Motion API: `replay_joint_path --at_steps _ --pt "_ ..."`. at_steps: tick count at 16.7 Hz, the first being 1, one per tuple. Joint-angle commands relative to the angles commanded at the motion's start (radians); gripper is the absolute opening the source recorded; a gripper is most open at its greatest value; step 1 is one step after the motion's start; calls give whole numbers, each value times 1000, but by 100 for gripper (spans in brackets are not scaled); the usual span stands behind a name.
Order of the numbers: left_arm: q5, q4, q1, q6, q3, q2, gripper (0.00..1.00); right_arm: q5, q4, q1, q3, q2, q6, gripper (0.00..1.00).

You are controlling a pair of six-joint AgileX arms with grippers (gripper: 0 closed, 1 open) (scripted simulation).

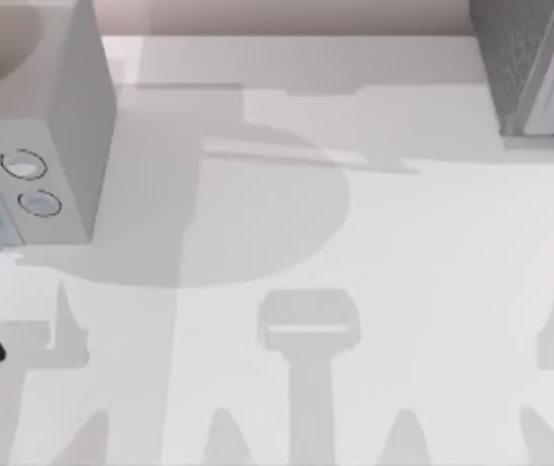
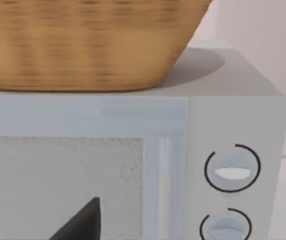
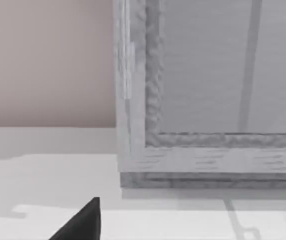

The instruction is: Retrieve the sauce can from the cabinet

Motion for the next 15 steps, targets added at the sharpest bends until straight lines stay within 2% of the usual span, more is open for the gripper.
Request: replay_joint_path --at_steps 4,7,10,15 --pt "0 0 0 0 0 0 100 5 -14 5 32 32 -1 100" --pt "0 0 0 0 0 0 100 23 -60 21 160 151 -1 100" --pt "0 0 0 0 0 0 100 50 -116 43 380 329 1 100" --pt "0 0 0 0 0 0 100 104 -209 91 872 673 13 100"
